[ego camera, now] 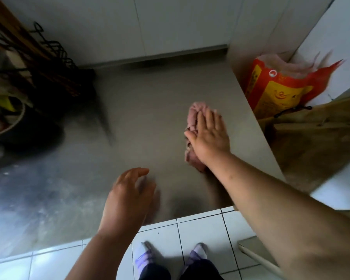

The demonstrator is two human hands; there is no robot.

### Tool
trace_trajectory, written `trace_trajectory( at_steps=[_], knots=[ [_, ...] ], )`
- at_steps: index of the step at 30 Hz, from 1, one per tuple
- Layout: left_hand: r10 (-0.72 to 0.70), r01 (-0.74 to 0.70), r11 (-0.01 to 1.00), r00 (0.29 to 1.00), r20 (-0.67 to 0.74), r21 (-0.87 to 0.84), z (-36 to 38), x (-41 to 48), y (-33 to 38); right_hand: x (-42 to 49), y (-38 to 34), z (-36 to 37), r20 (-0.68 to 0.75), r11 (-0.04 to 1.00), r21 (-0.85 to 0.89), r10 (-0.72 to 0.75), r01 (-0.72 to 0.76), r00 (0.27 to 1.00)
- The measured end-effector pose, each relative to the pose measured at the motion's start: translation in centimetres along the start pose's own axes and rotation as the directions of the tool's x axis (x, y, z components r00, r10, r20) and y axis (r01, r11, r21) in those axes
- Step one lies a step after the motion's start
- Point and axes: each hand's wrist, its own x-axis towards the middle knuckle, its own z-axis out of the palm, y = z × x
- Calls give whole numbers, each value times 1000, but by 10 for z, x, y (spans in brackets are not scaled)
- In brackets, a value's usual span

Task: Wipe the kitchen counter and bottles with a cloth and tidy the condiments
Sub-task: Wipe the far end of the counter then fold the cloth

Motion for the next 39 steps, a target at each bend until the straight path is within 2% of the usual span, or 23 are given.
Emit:
trace_trajectory(
  at_steps=[3,6,8,9,11,13,14,17,19,20,22,24,25,26,29,32,35,39],
  knots=[
    [-17,17,1000,999,-42,-5,-4,3,0,-29,-65,7,-69,941,114,-312,319,947],
    [-15,16,1000,998,-56,7,-10,7,4,-68,-83,11,-66,751,242,-619,614,783],
    [-10,10,1000,998,-62,-3,-14,12,7,-82,-60,16,-85,649,268,-720,712,689],
    [-13,11,1000,997,-70,-19,-15,15,7,-82,-39,18,-79,651,256,-722,714,687],
    [-29,25,998,996,-85,-54,-15,18,8,-71,11,15,-23,770,187,-617,609,787],
    [-56,48,996,994,-93,-81,-13,21,8,-44,58,5,-21,917,97,-387,388,922],
    [-62,54,995,994,-91,-88,-12,21,8,-26,76,0,-9,963,51,-263,263,965],
    [-83,75,993,993,-83,-94,-8,20,7,30,93,-14,16,998,-25,59,-59,998],
    [-91,85,993,993,-74,-78,-5,20,8,47,66,-19,32,986,-78,151,-148,988],
    [-92,87,994,993,-69,-69,-3,20,10,47,45,-17,33,991,-72,117,-114,993],
    [-71,67,996,995,-66,-50,0,19,13,32,2,-10,-3,988,30,-153,153,988],
    [-31,30,999,997,-66,-20,5,21,17,12,-23,3,-37,873,39,-485,486,874],
    [-18,18,1000,998,-65,-7,6,21,19,10,-26,3,-7,828,56,-559,558,829],
    [-8,9,1000,998,-63,6,8,23,22,18,-22,1,37,818,73,-574,571,818],
    [-1,2,1000,997,-71,20,11,22,26,66,4,-7,80,897,-8,-440,442,894],
    [-21,21,1000,996,-91,0,16,15,26,110,46,-17,46,993,-61,-96,99,994],
    [-54,51,998,993,-102,-28,20,10,22,116,82,-15,9,984,-20,179,-179,984],
    [-40,35,998,993,-109,-46,18,7,24,90,102,-19,-48,935,73,350,-347,935]
  ],
)
